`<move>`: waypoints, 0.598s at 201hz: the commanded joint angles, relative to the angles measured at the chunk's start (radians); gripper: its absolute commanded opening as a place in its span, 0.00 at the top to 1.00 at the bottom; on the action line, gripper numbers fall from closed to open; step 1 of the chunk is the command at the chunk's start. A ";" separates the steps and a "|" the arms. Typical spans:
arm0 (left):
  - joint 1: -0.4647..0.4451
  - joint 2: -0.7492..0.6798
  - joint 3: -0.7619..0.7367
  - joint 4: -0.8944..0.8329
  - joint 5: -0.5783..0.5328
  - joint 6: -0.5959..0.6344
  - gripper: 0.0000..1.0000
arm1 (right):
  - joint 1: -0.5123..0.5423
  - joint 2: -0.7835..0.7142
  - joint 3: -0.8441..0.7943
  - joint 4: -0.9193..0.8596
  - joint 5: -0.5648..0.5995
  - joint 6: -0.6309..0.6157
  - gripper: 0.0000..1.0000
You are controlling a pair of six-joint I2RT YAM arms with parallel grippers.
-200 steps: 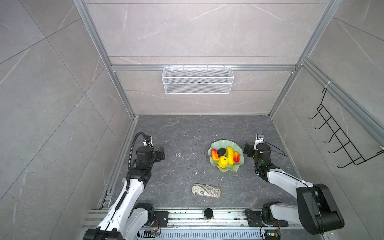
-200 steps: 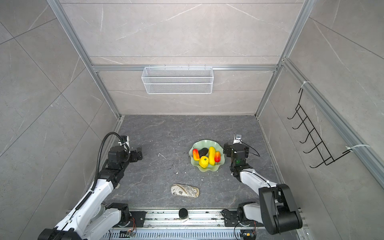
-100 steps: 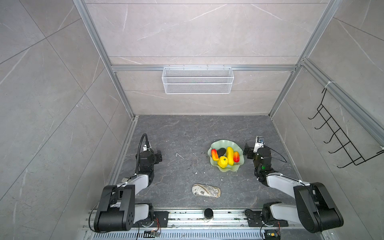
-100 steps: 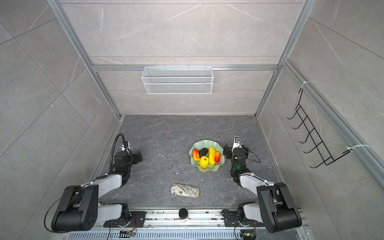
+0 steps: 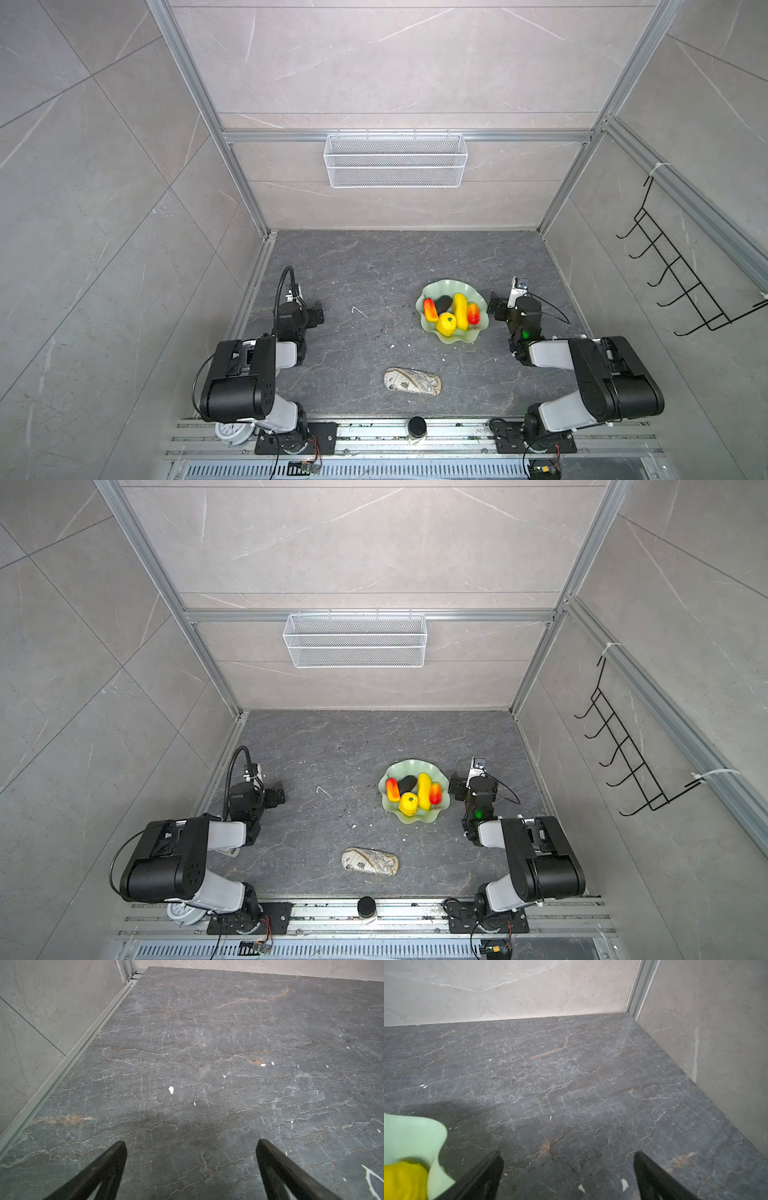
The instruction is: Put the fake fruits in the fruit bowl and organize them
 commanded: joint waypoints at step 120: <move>0.006 -0.009 0.022 0.064 0.015 -0.002 0.00 | -0.005 0.008 -0.001 0.046 -0.058 -0.004 0.00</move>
